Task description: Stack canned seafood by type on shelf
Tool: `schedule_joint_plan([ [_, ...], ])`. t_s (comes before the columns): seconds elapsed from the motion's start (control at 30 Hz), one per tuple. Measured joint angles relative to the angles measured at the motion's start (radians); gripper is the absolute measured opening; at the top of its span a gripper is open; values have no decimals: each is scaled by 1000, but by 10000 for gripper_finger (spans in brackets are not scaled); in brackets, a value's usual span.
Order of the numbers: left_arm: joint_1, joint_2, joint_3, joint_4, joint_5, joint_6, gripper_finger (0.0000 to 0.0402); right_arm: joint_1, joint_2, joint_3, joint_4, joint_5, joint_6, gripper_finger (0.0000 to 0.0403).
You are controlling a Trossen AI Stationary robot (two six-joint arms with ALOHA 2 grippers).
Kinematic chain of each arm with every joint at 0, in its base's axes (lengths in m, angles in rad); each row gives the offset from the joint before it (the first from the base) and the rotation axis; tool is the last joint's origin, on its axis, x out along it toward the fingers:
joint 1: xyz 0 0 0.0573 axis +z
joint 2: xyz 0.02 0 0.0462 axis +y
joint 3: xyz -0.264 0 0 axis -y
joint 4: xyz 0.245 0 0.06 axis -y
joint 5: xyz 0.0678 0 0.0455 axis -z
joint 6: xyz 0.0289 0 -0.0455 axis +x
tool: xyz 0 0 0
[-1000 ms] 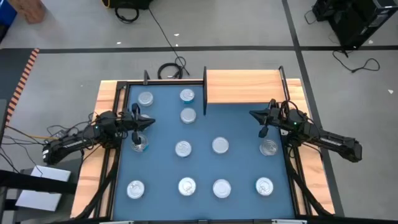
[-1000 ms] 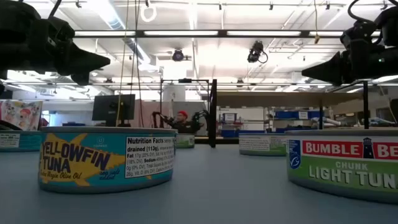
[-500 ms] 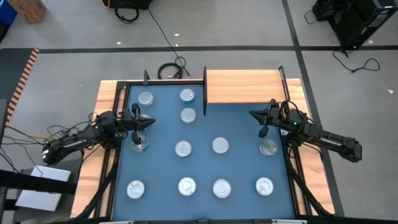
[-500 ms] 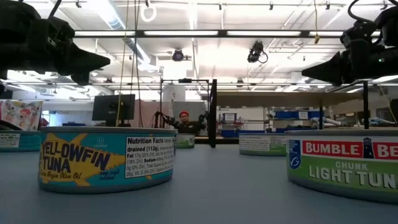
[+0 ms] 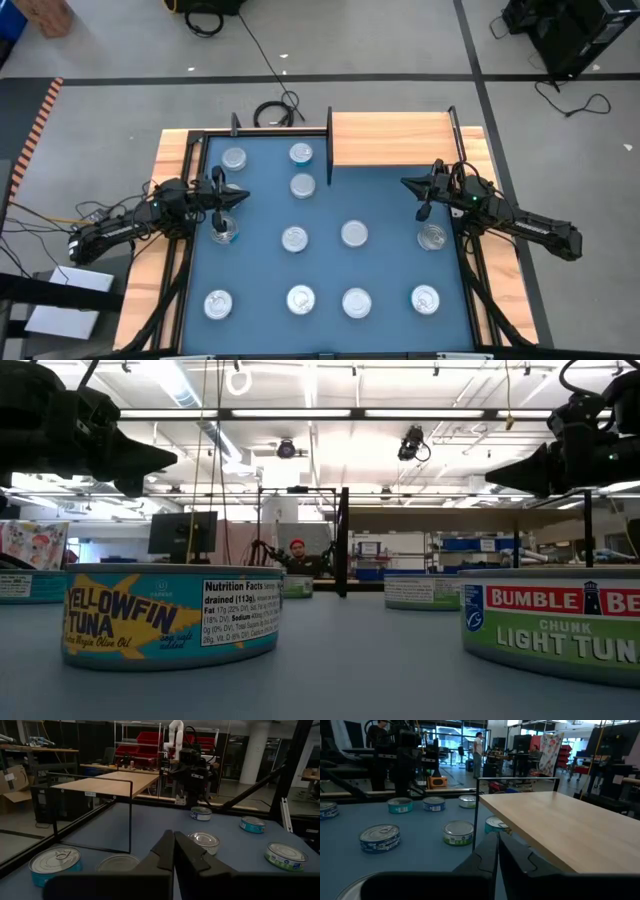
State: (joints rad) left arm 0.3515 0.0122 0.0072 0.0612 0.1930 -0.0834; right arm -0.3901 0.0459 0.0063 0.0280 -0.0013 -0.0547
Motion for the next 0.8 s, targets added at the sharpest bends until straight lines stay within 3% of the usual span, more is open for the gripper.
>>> schedule_joint_plan([
  [0.6,0,0,0,36,-14,52,10,0,0,0,0,0,0,28],
  [0.8,0,0,0,92,-14,-23,10,0,0,0,0,0,0,28],
])
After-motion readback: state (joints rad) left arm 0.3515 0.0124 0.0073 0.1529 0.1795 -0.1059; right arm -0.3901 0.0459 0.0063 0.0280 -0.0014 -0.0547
